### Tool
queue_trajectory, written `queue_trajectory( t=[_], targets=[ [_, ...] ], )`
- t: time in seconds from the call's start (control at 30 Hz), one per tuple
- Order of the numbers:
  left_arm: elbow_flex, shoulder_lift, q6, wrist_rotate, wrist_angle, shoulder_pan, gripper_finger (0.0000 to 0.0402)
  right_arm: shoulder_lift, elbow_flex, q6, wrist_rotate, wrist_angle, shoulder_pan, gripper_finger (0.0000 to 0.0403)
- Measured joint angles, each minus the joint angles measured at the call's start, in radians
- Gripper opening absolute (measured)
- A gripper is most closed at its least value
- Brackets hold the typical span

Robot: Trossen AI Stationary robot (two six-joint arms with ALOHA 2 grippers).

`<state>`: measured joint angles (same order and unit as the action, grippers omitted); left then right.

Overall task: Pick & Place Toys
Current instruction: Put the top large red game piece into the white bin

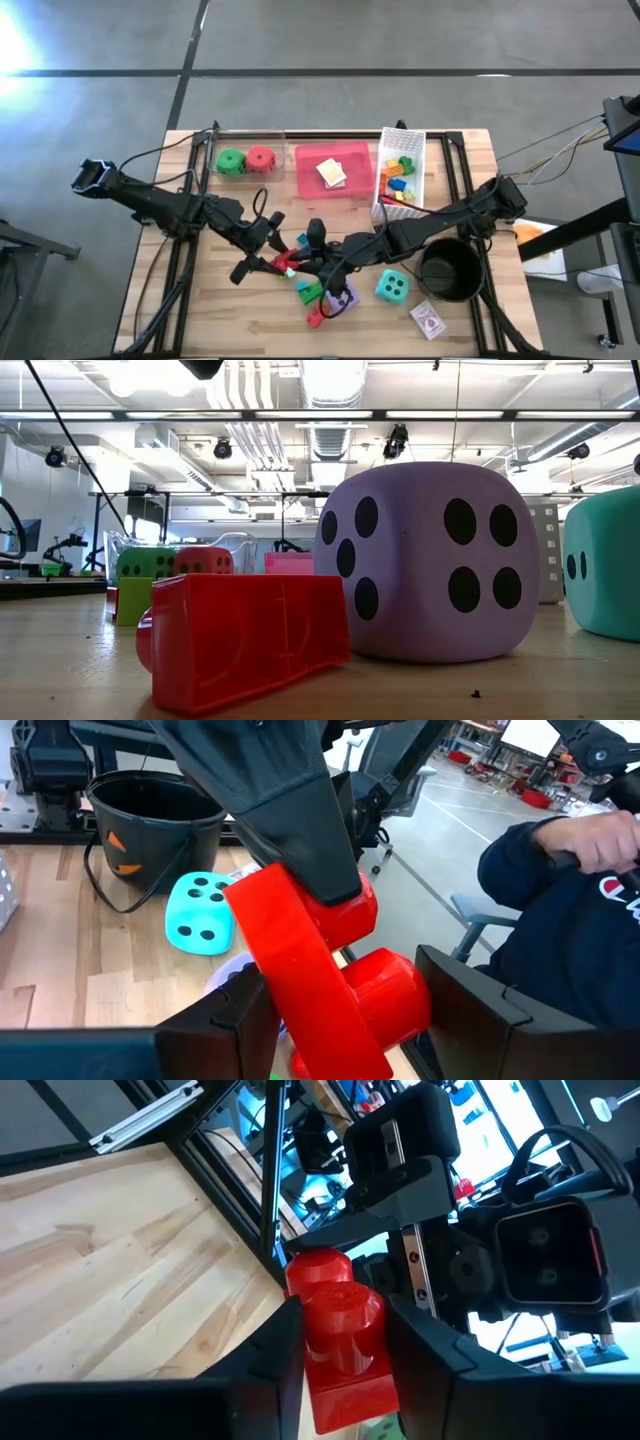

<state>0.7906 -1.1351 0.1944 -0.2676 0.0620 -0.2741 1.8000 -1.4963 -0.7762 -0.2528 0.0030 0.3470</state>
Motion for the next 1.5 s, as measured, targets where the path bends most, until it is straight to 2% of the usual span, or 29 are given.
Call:
queue_trajectory(
  t=[0.2, 0.47, 0.6, 0.73, 0.83, 0.93, 1.07, 1.5],
  targets=[
    [0.000, 0.000, -0.001, 0.001, 0.003, 0.000, 0.0208, 0.000, 0.000, -0.014, 0.000, 0.001, 0.000, 0.0097],
    [0.000, 0.000, -0.008, 0.033, 0.010, 0.000, 0.0249, 0.001, 0.000, -0.002, -0.004, 0.004, -0.002, 0.0095],
    [0.000, 0.000, 0.014, 0.085, 0.007, 0.000, 0.0226, 0.002, 0.000, 0.010, -0.010, 0.003, -0.003, 0.0099],
    [0.000, 0.000, 0.012, 0.098, 0.004, 0.000, 0.0170, 0.002, 0.000, 0.038, -0.011, 0.015, -0.003, 0.0164],
    [0.000, 0.000, 0.011, 0.102, 0.005, 0.000, 0.0170, 0.002, 0.000, 0.056, -0.006, 0.018, -0.002, 0.0214],
    [0.000, 0.000, 0.011, 0.101, 0.006, 0.000, 0.0170, 0.003, 0.000, 0.055, -0.005, 0.020, -0.002, 0.0244],
    [0.000, 0.000, 0.011, 0.098, 0.007, 0.000, 0.0170, 0.003, 0.000, 0.038, -0.007, 0.024, -0.006, 0.0257],
    [0.000, 0.000, 0.015, 0.051, 0.010, -0.002, 0.0170, 0.003, 0.001, 0.033, -0.012, -0.006, -0.033, 0.0260]
  ],
)
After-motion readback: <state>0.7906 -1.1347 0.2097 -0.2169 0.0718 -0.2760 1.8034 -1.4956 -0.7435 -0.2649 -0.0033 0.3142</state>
